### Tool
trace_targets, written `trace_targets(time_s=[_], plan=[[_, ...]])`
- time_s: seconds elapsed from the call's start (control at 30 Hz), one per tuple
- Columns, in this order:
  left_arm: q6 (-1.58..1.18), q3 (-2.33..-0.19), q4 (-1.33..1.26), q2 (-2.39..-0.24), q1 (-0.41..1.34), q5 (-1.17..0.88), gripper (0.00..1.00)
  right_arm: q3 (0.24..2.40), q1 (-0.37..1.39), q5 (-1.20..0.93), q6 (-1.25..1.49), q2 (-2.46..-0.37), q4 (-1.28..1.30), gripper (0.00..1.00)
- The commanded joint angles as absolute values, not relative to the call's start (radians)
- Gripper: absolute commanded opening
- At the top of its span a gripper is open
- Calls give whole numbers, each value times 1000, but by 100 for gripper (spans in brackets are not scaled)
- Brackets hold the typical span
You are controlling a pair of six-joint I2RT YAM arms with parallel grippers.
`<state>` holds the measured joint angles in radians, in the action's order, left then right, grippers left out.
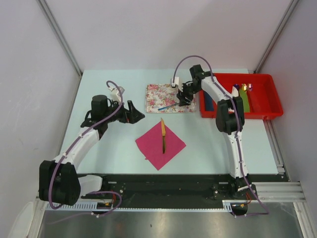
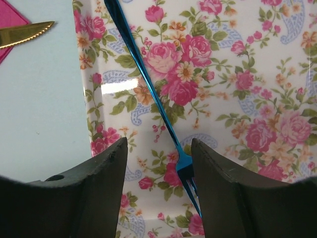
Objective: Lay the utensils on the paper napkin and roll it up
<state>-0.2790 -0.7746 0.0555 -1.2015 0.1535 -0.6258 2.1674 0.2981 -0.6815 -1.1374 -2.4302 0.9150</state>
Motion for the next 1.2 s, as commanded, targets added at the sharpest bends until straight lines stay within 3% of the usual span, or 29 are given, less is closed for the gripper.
trace_targets(time_s=[0.0, 0.3, 0.4, 0.53, 0.57, 0.63, 0.93, 1.17], plan=[[-281, -819, 31, -1224, 138, -686, 100, 2178, 299, -693, -1224, -2459, 920, 58], [-285, -838, 28, -1264, 137, -722, 100, 2145, 293, -700, -1264, -2496, 894, 54], [-287, -844, 32, -1270, 137, -724, 100, 2155, 295, -701, -1278, -2511, 902, 46], [-288, -847, 35, -1264, 135, -698, 100, 2157, 296, -689, -1336, -2516, 949, 20], [-288, -847, 35, -1262, 135, -692, 100, 2158, 295, -683, -1344, -2514, 950, 6], [-288, -847, 35, -1261, 135, -683, 100, 2161, 293, -675, -1353, -2517, 943, 0], [-232, -899, 93, -1239, 132, -623, 100, 2194, 296, -664, -1315, -2455, 865, 0], [-172, -1012, 201, -1253, 118, -584, 100, 2131, 322, -710, -1386, -2257, 885, 0]])
